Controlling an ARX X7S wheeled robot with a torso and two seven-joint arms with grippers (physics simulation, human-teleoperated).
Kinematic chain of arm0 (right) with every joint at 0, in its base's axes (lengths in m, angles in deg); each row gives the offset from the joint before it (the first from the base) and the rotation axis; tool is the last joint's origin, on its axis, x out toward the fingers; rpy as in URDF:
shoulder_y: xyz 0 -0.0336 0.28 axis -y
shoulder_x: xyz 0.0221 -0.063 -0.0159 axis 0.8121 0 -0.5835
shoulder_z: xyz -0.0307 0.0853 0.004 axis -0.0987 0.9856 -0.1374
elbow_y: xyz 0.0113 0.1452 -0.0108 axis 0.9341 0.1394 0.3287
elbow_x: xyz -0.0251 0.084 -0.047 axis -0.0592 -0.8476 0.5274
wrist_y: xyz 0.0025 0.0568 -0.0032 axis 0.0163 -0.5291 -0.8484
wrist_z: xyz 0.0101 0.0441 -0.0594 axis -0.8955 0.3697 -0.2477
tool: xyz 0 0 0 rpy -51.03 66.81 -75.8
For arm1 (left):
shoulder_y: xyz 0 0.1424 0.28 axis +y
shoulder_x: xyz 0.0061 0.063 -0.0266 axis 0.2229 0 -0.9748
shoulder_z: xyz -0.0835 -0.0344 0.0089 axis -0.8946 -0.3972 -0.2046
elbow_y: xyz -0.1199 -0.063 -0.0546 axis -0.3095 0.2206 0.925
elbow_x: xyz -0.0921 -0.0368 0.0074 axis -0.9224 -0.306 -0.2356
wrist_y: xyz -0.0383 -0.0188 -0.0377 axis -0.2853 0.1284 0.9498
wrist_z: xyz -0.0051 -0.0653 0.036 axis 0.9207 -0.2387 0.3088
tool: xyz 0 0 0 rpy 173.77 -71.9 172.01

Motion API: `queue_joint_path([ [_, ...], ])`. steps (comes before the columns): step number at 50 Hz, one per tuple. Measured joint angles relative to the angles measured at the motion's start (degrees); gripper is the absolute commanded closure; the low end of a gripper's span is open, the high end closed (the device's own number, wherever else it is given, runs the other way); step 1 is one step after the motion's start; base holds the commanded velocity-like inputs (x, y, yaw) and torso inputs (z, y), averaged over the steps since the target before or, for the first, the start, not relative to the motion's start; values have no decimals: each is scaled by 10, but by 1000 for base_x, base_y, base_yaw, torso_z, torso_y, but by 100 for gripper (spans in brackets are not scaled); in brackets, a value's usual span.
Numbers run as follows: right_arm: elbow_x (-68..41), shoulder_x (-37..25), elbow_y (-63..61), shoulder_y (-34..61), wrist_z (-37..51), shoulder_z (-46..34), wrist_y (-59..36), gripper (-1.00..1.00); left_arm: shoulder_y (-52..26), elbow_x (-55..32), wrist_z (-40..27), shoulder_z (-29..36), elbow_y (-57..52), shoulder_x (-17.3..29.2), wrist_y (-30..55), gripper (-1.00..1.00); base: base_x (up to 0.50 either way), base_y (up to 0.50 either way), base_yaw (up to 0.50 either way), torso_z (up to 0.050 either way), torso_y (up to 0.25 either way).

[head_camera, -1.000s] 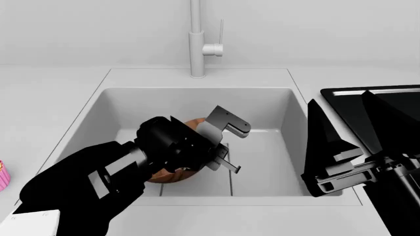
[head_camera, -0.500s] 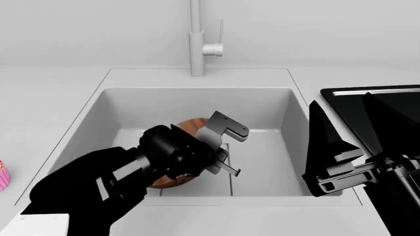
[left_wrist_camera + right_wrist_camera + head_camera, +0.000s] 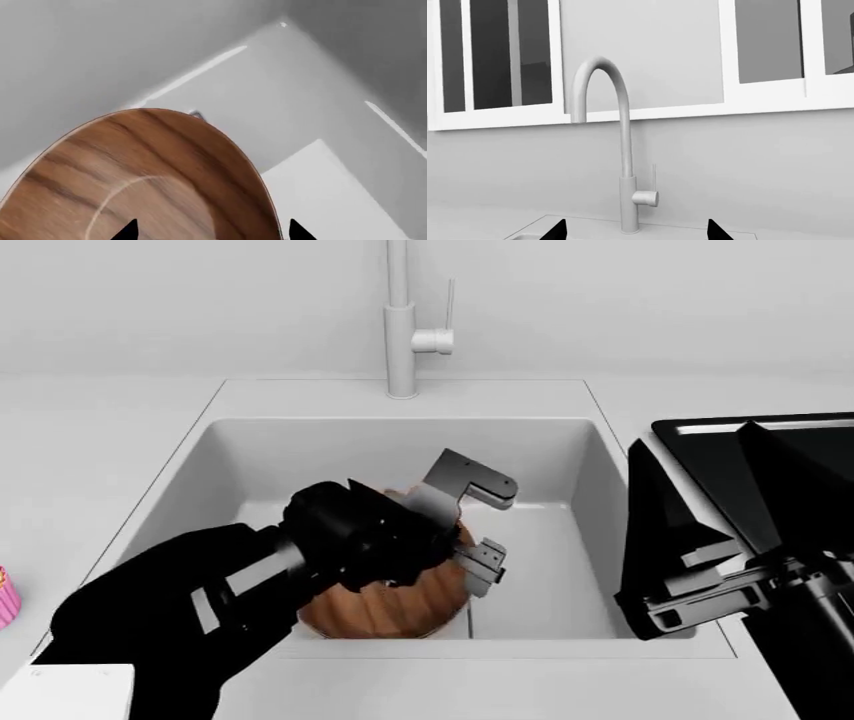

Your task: Move the fresh-baked cupcake off the tray onto the counter, and place the bowl used for mixing into the sink.

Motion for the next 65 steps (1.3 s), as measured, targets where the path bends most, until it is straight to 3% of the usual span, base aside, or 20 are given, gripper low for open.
queue_joint_path([
  [11, -6, -5, -5, 9, 6, -3, -2, -100, -24, -38, -9, -13, -36, 8, -14, -100, 0, 0, 0, 0, 0],
  [21, -17, -12, -9, 24, 15, -9, -6, -100, -25, -75, -54, -47, -129, 52, -34, -100, 0, 0, 0, 0, 0],
  [36, -50, -61, -36, 43, 62, -6, 10, -100, 10, -84, -188, -106, -358, 204, -116, -100, 0, 0, 0, 0, 0],
  [49, -29, -172, -45, 61, 117, -104, 136, -100, 52, -77, -284, -155, -561, 340, -189, -100, 0, 0, 0, 0, 0],
  [65, -21, -213, -45, 101, 136, -179, 186, -100, 98, -44, -394, -205, -834, 471, -265, -100, 0, 0, 0, 0, 0],
])
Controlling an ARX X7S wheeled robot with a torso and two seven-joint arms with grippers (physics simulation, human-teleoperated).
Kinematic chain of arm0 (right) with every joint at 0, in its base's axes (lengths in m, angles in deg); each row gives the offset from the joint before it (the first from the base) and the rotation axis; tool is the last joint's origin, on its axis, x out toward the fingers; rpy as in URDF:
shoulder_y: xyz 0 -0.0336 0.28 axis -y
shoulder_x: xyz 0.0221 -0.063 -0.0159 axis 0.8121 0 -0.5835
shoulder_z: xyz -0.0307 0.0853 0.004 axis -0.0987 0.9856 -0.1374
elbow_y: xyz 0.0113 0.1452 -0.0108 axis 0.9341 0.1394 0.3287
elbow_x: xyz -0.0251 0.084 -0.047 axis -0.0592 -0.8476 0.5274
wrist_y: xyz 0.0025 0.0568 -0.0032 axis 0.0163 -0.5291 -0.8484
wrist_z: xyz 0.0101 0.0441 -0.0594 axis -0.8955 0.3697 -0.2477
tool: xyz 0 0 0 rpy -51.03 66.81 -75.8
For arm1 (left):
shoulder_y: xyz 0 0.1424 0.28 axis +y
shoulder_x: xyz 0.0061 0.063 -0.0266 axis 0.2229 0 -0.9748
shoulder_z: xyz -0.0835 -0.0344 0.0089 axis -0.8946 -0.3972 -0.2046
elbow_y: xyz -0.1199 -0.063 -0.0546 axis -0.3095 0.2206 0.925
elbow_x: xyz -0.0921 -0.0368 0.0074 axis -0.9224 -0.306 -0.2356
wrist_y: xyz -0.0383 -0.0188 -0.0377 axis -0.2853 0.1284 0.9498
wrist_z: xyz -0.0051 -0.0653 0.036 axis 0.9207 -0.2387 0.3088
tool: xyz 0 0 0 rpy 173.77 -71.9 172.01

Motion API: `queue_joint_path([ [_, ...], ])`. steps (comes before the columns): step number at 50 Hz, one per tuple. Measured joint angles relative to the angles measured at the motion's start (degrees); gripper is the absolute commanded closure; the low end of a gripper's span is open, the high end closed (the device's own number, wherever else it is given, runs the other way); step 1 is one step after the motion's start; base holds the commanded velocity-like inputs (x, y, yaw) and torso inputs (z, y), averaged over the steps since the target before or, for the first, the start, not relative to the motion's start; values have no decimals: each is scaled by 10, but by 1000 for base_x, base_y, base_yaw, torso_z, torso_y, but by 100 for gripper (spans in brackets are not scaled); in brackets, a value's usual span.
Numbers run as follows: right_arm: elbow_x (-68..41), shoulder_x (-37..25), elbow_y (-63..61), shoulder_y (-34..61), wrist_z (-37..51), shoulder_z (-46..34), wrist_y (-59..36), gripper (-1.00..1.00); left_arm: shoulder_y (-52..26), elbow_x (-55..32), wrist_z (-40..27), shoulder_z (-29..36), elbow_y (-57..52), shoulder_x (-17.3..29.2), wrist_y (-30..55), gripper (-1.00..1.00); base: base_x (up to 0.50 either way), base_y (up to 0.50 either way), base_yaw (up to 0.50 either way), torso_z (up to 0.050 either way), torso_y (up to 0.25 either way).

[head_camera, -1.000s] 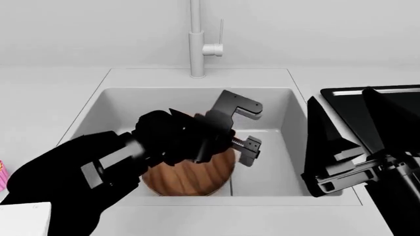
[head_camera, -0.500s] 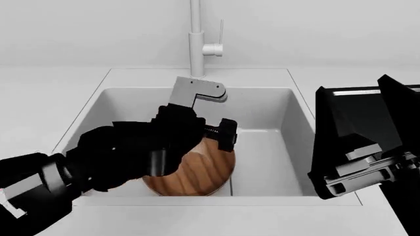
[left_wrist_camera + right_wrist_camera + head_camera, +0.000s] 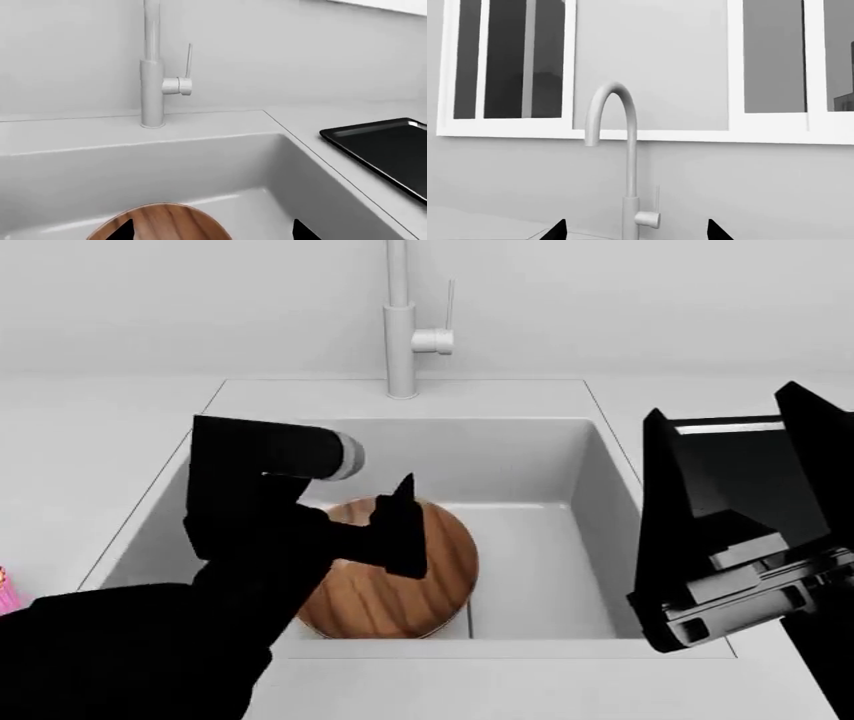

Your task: Move the fresh-baked cupcake off the tray onto the counter, and place the bowl used for mixing into the sink.

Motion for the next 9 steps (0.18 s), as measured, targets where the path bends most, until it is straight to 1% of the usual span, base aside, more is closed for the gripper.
queue_joint_path([
  [9, -4, -8, -2, 41, 7, -41, 7, -100, 32, 30, -31, -18, -88, 46, -40, -100, 0, 0, 0, 0, 0],
])
